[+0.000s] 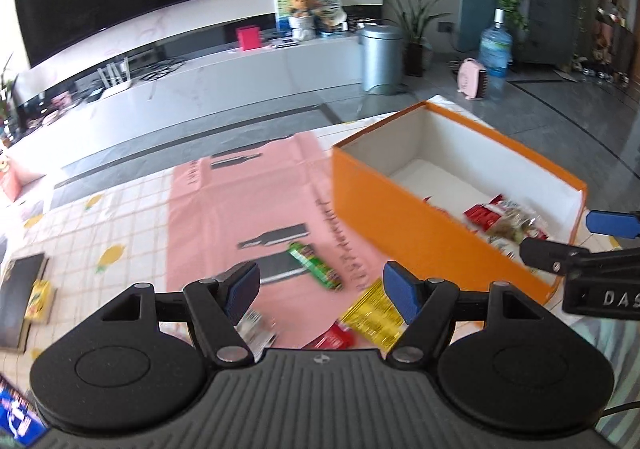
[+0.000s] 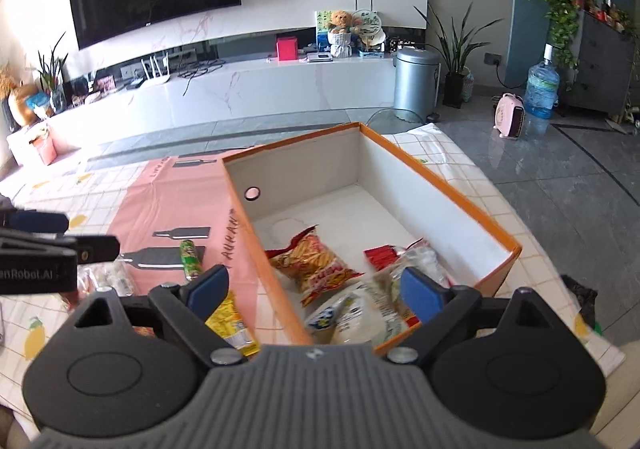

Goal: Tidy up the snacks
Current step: 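Withdraw both tools from the box back over the remaining snacks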

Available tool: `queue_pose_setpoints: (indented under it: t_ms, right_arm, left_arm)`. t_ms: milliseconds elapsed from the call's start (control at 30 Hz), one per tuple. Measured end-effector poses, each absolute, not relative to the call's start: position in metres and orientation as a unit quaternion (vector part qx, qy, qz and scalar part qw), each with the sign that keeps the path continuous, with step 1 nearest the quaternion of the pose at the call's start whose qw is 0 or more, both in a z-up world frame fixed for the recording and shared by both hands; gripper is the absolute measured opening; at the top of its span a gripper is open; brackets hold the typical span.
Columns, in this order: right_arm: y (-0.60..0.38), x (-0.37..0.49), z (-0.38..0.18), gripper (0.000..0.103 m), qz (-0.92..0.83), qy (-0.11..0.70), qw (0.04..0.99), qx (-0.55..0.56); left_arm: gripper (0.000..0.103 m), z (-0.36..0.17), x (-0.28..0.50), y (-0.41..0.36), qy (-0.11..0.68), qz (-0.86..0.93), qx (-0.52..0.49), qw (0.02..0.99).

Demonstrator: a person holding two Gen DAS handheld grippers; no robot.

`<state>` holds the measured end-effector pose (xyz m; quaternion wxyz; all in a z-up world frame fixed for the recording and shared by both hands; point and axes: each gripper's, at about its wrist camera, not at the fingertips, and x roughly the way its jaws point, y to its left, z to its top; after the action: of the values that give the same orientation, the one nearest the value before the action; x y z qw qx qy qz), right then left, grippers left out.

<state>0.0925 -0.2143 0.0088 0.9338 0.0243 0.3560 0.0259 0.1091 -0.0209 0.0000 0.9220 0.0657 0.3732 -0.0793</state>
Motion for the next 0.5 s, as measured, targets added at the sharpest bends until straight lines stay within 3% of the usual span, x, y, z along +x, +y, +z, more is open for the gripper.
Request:
queue_pose_setpoints:
  t_ms: [167,233,500]
  right_arm:
    - [-0.185,0.074,-0.001,0.09,0.033,0.354,0.934,0.041]
    - [-0.173,0.068,-0.005,0.097,0.034,0.354,0.934,0.041]
    - [-0.136,0.041,-0.03,0.097,0.038,0.339,0.939,0.046]
  left_arm:
    - [0.083,-0.01,0.083,0.014,0.374,-0.046,0.047,0.925]
    - [0.083,-0.014,0.075,0.026,0.375,-0.035,0.038,0.925]
    - [0.083,-0.031,0.041,0.064,0.372,-0.019,0.005,0.928]
